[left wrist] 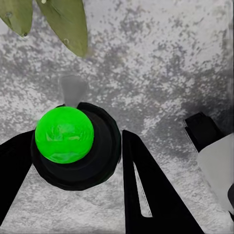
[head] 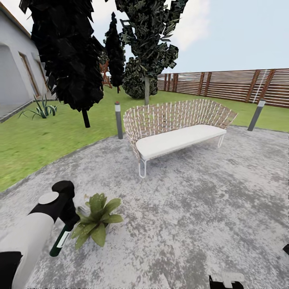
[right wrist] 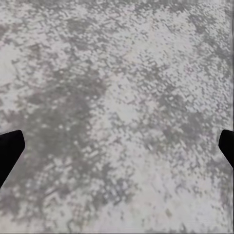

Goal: Pick up the pesticide atomizer in the garden and spray insectifuge to fully cover both potted plants in the garden.

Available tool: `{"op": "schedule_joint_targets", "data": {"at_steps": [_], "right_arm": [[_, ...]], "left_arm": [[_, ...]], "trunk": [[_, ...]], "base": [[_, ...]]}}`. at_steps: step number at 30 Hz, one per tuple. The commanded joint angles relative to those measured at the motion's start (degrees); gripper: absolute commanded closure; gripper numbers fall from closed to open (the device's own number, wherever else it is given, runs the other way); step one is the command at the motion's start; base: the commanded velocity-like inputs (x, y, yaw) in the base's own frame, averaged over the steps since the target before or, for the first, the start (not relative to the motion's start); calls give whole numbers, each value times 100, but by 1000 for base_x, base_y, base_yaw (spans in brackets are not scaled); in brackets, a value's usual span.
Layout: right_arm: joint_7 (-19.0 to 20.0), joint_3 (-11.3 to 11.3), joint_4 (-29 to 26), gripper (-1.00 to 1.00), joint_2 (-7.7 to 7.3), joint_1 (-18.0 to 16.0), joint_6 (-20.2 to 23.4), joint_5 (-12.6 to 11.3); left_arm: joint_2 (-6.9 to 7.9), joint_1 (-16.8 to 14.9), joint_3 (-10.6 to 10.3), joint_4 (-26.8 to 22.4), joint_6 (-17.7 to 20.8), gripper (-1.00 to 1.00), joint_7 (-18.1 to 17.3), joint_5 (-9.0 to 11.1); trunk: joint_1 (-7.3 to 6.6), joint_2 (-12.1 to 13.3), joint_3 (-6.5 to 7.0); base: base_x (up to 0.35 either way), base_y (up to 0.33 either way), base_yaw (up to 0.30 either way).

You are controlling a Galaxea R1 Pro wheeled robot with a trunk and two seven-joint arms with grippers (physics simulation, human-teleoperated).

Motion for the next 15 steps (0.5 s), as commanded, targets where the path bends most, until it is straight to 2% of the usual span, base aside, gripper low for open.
{"op": "schedule_joint_targets", "data": {"at_steps": [1, 7, 15], "right_arm": [[-20, -35, 7, -100, 1, -4, -15, 60], [-20, -35, 7, -100, 1, -4, -15, 60], [-20, -35, 4, -100, 1, -4, -15, 60]], "left_arm": [[4, 2, -17, -5, 60, 100, -55, -42], [10, 5, -14, -4, 62, 100, -55, -42], [24, 20, -9, 3, 69, 100, -55, -42]], "trunk": [[-2, -3, -5], [-2, -3, -5], [-2, -3, -5]], "base": [[-164, -225, 5], [-200, -211, 1], [-88, -249, 0]]}}
